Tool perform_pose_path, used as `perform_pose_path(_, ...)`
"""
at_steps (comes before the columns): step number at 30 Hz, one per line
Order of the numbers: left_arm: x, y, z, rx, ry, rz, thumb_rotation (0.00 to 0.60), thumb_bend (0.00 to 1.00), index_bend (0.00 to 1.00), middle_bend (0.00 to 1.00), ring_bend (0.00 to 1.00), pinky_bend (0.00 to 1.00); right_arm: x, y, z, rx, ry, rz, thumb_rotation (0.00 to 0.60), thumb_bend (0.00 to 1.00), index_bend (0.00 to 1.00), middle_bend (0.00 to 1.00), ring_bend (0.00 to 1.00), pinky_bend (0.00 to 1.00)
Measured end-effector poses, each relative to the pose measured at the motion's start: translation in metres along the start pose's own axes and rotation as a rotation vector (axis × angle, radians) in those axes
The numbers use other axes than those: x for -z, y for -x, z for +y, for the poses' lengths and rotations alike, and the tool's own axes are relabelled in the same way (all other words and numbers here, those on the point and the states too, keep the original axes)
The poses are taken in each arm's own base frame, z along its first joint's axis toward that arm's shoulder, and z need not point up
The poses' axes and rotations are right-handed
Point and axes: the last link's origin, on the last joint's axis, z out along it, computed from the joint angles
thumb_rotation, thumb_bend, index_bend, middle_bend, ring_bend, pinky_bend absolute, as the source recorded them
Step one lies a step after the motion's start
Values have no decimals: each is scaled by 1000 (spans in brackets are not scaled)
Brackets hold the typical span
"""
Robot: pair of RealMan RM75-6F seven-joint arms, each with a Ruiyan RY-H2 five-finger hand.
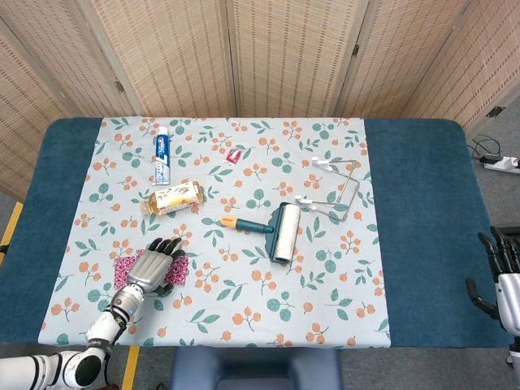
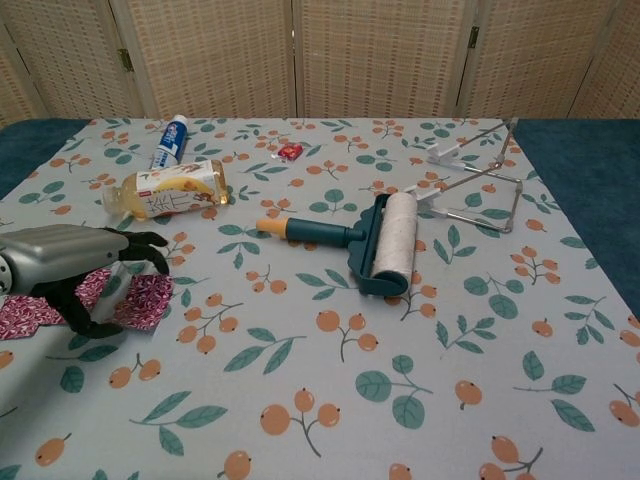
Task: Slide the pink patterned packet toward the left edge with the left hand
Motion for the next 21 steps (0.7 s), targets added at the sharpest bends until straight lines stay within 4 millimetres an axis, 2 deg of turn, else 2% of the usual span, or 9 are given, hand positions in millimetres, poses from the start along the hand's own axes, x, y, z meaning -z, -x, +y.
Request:
perform_pose_path(4, 8, -9, -10, 9, -22, 35, 600, 347, 266, 0, 0, 0, -2, 0, 0, -1, -1, -2, 600, 448, 0, 0, 14, 0)
perform_pose_path(10, 26, -15, -36, 10, -87, 76, 600, 346, 258, 0, 0, 0, -4, 1, 0, -3, -5, -4, 600, 448, 0, 0, 14, 0)
perform_pose_path(21, 46, 5, -86, -4, -213, 46, 600, 347, 232, 0, 0, 0, -7, 3, -5, -5, -24, -8, 600, 448, 0, 0, 14, 0)
